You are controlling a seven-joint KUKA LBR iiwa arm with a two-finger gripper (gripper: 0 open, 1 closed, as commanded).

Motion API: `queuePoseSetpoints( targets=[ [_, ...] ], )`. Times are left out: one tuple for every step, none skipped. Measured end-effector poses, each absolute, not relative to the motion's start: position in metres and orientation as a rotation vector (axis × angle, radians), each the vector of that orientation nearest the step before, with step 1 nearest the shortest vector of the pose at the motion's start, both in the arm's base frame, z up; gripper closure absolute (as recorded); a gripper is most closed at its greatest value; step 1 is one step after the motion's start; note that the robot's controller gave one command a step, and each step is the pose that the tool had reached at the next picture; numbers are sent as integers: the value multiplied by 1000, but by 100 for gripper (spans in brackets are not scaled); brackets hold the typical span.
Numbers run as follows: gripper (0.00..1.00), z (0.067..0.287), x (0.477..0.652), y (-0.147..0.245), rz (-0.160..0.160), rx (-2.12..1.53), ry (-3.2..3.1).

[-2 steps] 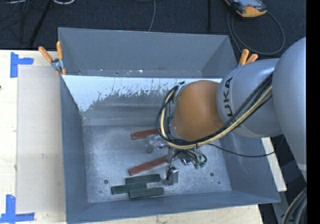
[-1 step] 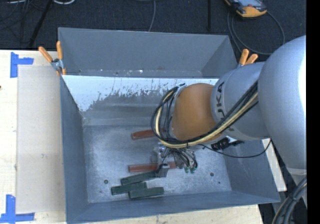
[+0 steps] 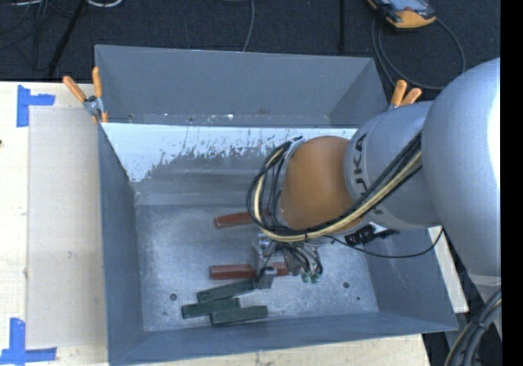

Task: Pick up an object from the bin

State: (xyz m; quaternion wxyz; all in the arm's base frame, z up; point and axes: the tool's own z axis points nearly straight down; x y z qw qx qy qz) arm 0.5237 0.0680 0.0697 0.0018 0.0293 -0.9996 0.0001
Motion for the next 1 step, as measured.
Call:
queuePoseSetpoints(
  targets=[
    [100, 73, 523, 68, 0, 93, -3136]
  ],
)
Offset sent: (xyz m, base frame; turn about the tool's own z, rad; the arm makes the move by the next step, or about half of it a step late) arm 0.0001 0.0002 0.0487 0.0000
